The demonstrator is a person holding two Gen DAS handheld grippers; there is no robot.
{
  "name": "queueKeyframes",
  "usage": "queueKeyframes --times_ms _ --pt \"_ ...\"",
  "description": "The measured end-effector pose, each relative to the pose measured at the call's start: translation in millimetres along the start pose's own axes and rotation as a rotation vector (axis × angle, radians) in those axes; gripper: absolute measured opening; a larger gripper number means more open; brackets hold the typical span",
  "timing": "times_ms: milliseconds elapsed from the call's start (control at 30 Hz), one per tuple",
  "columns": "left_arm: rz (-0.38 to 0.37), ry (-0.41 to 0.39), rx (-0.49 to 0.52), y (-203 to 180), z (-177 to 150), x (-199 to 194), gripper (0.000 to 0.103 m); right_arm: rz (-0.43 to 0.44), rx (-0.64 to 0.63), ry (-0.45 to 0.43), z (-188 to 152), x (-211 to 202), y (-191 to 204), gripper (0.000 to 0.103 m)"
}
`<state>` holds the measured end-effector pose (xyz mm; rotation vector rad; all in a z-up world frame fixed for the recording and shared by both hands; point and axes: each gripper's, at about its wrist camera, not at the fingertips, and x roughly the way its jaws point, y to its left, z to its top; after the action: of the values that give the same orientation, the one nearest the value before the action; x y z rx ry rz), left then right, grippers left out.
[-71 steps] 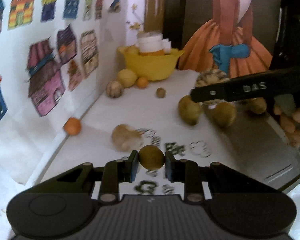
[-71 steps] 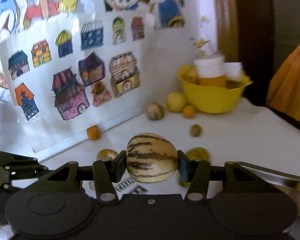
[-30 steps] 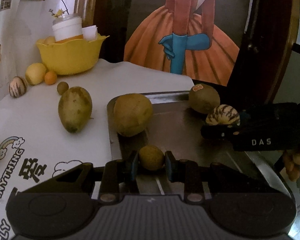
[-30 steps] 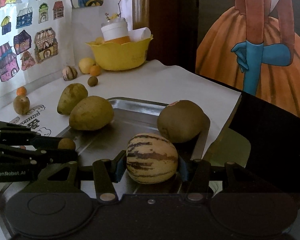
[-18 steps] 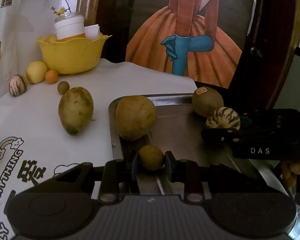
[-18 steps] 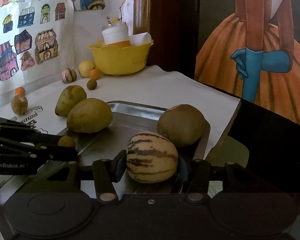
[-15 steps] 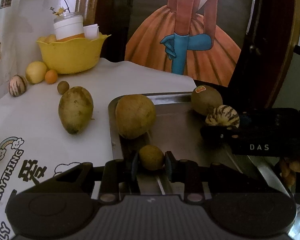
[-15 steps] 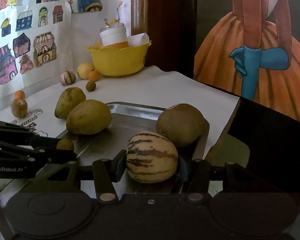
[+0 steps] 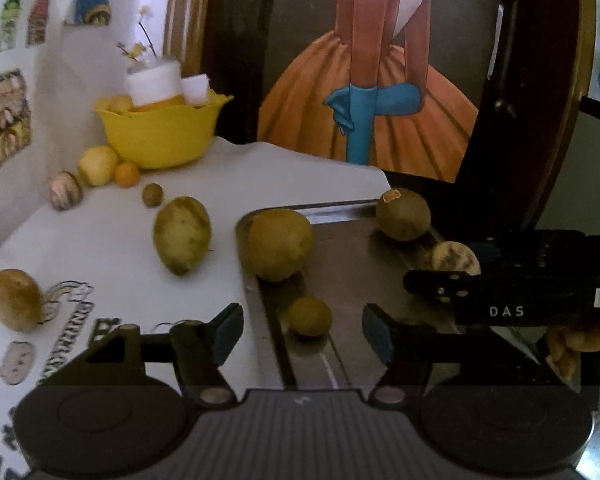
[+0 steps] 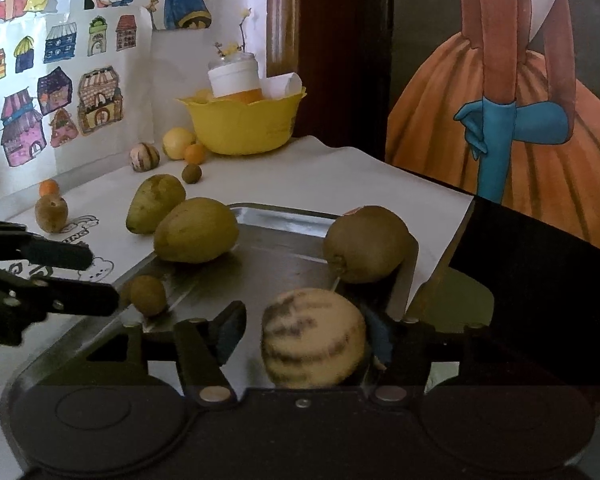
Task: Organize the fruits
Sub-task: 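Lower and release the small fruit with the left tool while the right tool releases the pepino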
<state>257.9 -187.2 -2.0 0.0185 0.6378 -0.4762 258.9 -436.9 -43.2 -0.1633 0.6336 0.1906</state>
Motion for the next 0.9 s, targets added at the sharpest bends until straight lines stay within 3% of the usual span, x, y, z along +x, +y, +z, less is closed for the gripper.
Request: queueKeyframes --times_ms 233,367,467,900 --pt "0.039 -0.041 -0.079 16 -9 -42 0.086 -0.007 0.005 -0.032 -3 -30 10 0.080" --pt "0.053 -0.061 -0.157 23 -16 -68 0.098 0.009 0.005 -0.050 -10 -52 22 0.095" --pt "0.059 -0.085 -0.197 26 -25 -88 0.103 0.022 0.015 -0.049 -19 -68 32 0.099" --pt "0.095 -0.109 -0.196 27 -70 -155 0.103 -0.031 0.048 -0.025 -55 -146 98 0.102"
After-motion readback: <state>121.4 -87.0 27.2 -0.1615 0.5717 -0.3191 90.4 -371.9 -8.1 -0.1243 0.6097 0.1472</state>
